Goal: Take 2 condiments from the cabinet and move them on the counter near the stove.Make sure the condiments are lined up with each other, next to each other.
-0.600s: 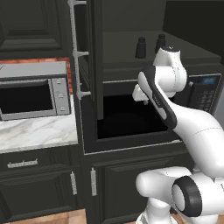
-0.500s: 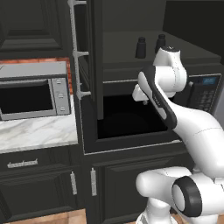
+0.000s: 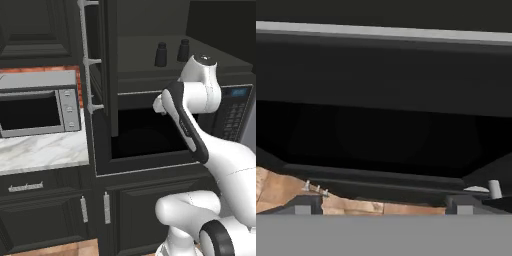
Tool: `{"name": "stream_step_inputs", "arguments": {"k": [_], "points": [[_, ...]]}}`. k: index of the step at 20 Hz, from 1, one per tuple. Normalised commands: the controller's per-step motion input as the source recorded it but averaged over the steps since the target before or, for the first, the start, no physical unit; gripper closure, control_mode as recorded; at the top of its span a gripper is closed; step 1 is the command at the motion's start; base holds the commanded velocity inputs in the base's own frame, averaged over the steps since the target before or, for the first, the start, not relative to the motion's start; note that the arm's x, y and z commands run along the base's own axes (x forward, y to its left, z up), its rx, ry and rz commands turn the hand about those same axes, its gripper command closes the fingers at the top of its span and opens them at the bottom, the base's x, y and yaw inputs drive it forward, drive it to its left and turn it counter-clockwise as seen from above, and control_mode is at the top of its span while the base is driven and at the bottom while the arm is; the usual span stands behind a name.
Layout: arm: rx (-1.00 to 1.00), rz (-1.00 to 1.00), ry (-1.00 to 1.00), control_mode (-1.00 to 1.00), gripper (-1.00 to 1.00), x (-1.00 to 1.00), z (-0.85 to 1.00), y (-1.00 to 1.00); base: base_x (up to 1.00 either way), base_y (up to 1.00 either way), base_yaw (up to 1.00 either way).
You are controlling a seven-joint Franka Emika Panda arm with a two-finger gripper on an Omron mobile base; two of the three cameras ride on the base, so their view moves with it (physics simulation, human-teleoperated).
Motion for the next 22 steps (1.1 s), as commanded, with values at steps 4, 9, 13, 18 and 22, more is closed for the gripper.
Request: {"name": "stream_step_inputs", "arguments": {"k": [4,9,13,18,22], "points": [[0.0,0.0,-0.24,-1.0,-1.0,-0.09,0.55,0.0,0.0,0.0,0.0],[0.0,0.0,-0.1,-1.0,-1.0,0.0,0.67,0.0,0.0,0.0,0.0],[0.0,0.0,-0.13,-1.0,-1.0,0.0,0.53,0.0,0.0,0.0,0.0],[0.0,0.0,-0.14,-1.0,-1.0,0.0,0.46,0.0,0.0,0.0,0.0],[0.0,0.0,-0.24,-1.0,-1.0,0.0,0.17,0.0,0.0,0.0,0.0]]}}
